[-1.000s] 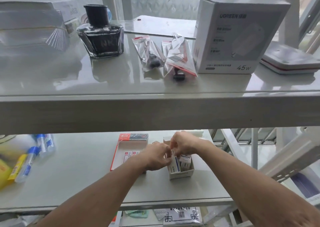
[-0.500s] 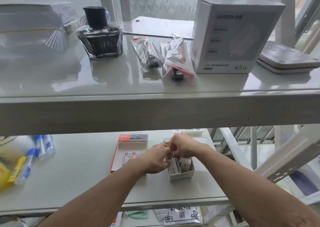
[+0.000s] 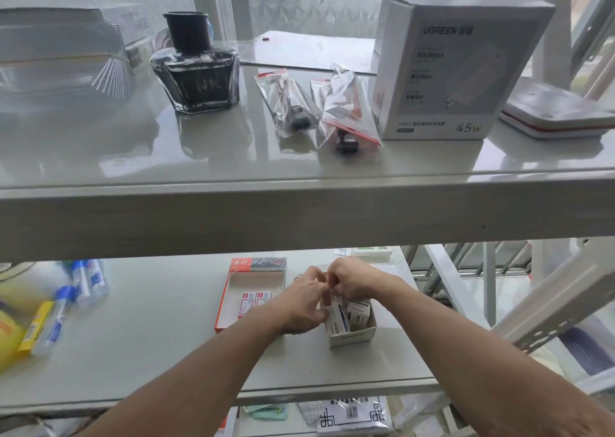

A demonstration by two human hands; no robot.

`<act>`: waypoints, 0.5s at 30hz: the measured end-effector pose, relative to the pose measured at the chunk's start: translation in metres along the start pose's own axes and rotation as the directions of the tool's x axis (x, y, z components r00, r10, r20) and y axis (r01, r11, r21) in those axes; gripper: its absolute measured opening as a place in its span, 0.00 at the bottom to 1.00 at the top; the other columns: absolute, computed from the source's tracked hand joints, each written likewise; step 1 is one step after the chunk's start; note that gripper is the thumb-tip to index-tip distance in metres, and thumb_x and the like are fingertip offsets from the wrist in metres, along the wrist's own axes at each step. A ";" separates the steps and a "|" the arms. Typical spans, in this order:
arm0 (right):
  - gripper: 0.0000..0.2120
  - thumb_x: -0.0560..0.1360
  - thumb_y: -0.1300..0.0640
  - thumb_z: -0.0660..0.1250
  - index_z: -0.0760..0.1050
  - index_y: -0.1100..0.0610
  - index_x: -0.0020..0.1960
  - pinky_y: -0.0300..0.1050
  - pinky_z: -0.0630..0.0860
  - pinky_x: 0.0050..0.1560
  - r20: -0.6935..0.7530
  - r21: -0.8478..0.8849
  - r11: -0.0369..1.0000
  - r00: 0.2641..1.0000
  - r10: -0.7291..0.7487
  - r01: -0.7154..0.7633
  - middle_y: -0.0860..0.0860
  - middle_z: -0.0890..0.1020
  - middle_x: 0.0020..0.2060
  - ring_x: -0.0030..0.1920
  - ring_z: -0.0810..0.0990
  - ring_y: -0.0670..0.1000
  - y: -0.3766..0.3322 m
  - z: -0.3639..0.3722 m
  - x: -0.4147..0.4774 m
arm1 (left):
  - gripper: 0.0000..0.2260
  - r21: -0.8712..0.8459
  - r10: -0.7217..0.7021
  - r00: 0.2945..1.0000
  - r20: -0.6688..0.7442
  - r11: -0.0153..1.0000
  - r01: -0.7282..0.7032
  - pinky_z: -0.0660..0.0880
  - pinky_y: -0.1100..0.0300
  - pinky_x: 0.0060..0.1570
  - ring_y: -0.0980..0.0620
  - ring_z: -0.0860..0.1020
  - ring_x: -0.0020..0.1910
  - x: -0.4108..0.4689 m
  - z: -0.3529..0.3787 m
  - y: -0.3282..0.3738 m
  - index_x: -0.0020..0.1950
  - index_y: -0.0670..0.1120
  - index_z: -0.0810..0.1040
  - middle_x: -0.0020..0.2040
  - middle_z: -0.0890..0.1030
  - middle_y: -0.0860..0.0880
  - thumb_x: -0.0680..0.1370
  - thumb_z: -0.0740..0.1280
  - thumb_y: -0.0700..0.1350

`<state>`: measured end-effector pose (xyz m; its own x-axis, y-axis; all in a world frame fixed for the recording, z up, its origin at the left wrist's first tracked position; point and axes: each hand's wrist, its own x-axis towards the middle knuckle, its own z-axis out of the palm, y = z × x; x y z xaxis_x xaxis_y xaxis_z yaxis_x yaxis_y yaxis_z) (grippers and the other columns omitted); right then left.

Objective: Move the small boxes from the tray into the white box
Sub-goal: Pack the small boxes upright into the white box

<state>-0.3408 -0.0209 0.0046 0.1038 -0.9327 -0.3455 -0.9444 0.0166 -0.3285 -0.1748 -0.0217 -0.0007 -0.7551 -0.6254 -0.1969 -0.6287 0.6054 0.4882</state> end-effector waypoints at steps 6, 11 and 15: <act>0.08 0.74 0.63 0.66 0.84 0.55 0.45 0.47 0.80 0.40 -0.164 -0.001 0.999 0.986 0.033 -0.034 0.54 0.86 0.43 0.41 0.83 0.55 -0.001 -0.004 0.001 | 0.08 0.013 -0.034 0.999 0.015 0.999 0.034 0.67 0.50 0.70 0.42 0.67 0.69 0.001 0.002 0.000 0.52 0.48 0.83 0.71 0.64 0.46 0.77 0.66 0.45; 0.09 0.74 0.62 0.67 0.85 0.53 0.46 0.44 0.75 0.37 -0.259 0.017 0.999 0.964 0.054 -0.052 0.54 0.86 0.43 0.40 0.81 0.55 0.001 0.003 0.000 | 0.12 0.095 -0.073 0.996 0.055 0.993 0.068 0.64 0.49 0.71 0.39 0.64 0.72 0.001 0.002 0.003 0.56 0.48 0.83 0.77 0.60 0.44 0.79 0.62 0.48; 0.08 0.75 0.58 0.67 0.86 0.53 0.48 0.48 0.81 0.42 -0.278 -0.014 0.999 0.960 0.044 -0.050 0.52 0.86 0.46 0.42 0.82 0.55 0.008 0.005 -0.007 | 0.14 0.162 -0.095 0.994 0.048 0.983 0.086 0.65 0.43 0.70 0.39 0.63 0.73 0.002 0.005 0.000 0.59 0.52 0.81 0.80 0.58 0.48 0.79 0.60 0.52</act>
<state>-0.3473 -0.0121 -0.0002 -0.0291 -0.9944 -0.1018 -0.9527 0.0584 -0.2983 -0.1771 -0.0202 -0.0051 -0.7002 -0.6555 -0.2829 -0.7130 0.6214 0.3248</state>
